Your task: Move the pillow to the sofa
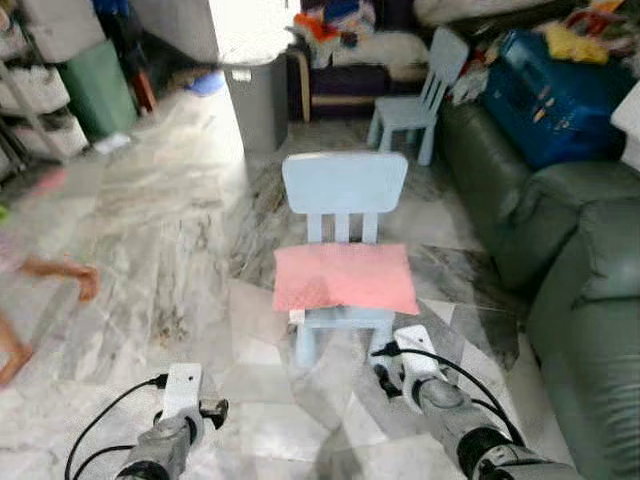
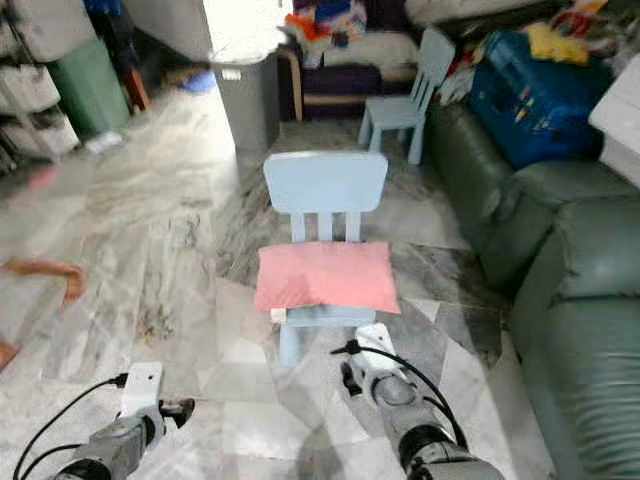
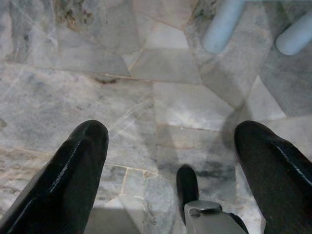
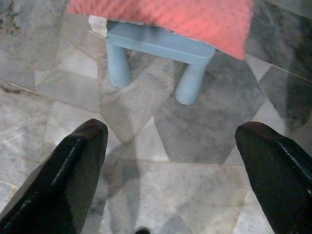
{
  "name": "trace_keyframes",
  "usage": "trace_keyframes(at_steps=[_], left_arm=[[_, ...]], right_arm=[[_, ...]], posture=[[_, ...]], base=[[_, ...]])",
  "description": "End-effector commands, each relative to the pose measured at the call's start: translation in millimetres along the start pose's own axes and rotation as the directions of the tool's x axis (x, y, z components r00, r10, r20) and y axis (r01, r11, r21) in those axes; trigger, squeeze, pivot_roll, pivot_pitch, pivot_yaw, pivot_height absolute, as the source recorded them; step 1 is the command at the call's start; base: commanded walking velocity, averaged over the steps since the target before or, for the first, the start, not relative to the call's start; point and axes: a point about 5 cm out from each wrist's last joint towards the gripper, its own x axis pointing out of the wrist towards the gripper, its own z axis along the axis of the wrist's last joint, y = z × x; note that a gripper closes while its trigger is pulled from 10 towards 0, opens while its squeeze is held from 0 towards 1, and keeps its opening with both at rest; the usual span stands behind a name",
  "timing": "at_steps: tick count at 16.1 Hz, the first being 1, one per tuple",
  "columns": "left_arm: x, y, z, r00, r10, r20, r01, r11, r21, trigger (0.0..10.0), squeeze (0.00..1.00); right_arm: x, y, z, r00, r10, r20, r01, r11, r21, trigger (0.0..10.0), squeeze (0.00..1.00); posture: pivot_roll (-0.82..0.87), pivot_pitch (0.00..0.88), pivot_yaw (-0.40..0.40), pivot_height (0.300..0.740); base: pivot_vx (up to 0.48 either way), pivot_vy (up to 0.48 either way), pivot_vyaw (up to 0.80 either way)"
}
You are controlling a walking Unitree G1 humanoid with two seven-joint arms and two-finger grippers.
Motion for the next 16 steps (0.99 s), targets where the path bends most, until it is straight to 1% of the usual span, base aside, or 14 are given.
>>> trace_keyframes(at_steps=[1,6,16], left_arm=[[0.2,0.3,3.0,1.000,-0.003,0.008,0.003,1.000,0.004,10.0,0.00],[0.1,-0.3,1.2,1.000,-0.004,0.004,0.004,1.000,-0.001,10.0,0.00],[0.5,-2.9,2.2,1.000,-0.009,0.005,0.009,1.000,-0.008,10.0,0.00]], right_arm=[[0.3,-4.2,4.2,1.000,-0.009,0.010,0.009,1.000,0.003,10.0,0.00],[0.3,-3.8,4.1,1.000,-0.006,0.010,0.006,1.000,0.008,10.0,0.00],[0.1,-5.7,3.2,1.000,-0.011,0.007,0.011,1.000,0.007,10.0,0.00]], posture=[[0.01,0.000,0.051,0.740],[0.01,0.000,0.052,0.740],[0.01,0.000,0.049,0.740]], base=[[0.439,0.000,0.00],[0.439,0.000,0.00],[0.388,0.281,0.00]])
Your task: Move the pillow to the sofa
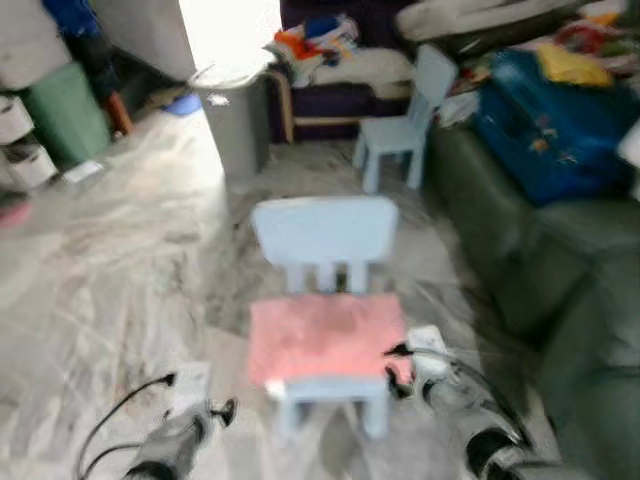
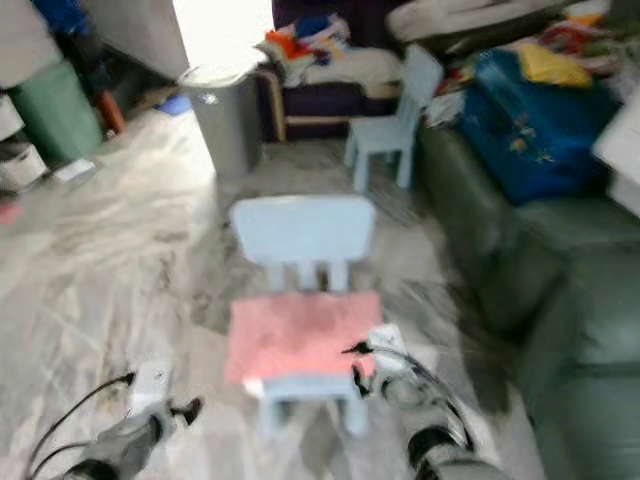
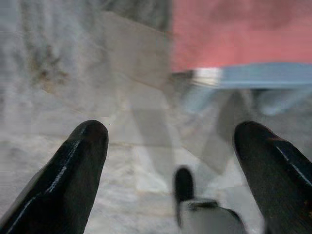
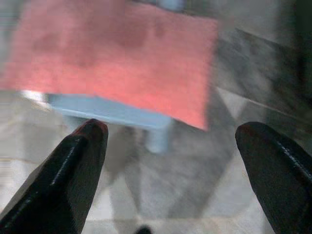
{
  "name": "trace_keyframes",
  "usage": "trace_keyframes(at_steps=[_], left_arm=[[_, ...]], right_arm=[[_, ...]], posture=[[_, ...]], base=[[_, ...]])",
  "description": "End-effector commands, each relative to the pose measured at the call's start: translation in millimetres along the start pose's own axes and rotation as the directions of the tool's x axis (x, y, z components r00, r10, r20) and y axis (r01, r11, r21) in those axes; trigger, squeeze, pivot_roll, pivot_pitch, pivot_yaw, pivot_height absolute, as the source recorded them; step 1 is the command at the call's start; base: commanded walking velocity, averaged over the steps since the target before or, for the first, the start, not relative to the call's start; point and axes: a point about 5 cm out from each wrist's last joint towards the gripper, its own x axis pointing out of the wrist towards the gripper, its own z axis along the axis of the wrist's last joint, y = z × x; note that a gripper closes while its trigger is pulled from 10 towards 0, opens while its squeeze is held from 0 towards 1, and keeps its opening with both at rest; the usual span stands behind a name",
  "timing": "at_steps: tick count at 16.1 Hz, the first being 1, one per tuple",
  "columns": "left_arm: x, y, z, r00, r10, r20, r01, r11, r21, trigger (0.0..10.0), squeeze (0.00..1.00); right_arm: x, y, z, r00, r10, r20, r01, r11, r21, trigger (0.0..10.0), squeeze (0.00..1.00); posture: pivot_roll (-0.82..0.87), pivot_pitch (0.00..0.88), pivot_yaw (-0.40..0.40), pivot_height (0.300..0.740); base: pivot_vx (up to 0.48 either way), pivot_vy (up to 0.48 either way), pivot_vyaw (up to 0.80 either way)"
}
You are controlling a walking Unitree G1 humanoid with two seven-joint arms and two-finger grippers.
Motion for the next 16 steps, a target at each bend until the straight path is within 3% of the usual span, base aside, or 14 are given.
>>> trace_keyframes(at_steps=[1,12,16], left_arm=[[0.6,-1.6,3.5,1.000,-0.006,0.007,0.006,1.000,-0.001,10.0,0.00],[0.4,-1.3,1.4,1.000,0.006,-0.005,-0.006,1.000,0.013,10.0,0.00],[0.3,-1.9,-0.6,1.000,0.008,-0.009,-0.008,1.000,0.010,10.0,0.00]], right_arm=[[0.3,-3.0,3.5,1.000,-0.004,0.008,0.004,1.000,-0.006,10.0,0.00],[0.5,-2.6,4.8,1.000,-0.004,0.012,0.004,1.000,-0.002,10.0,0.00],[0.5,-2.7,4.9,1.000,-0.004,0.012,0.004,1.000,-0.004,10.0,0.00]], posture=[[0.01,0.000,0.049,0.740],[0.01,0.000,0.050,0.740],[0.01,0.000,0.050,0.740]], base=[[0.368,0.307,0.00],[0.034,0.028,0.00],[0.275,0.000,0.00]])
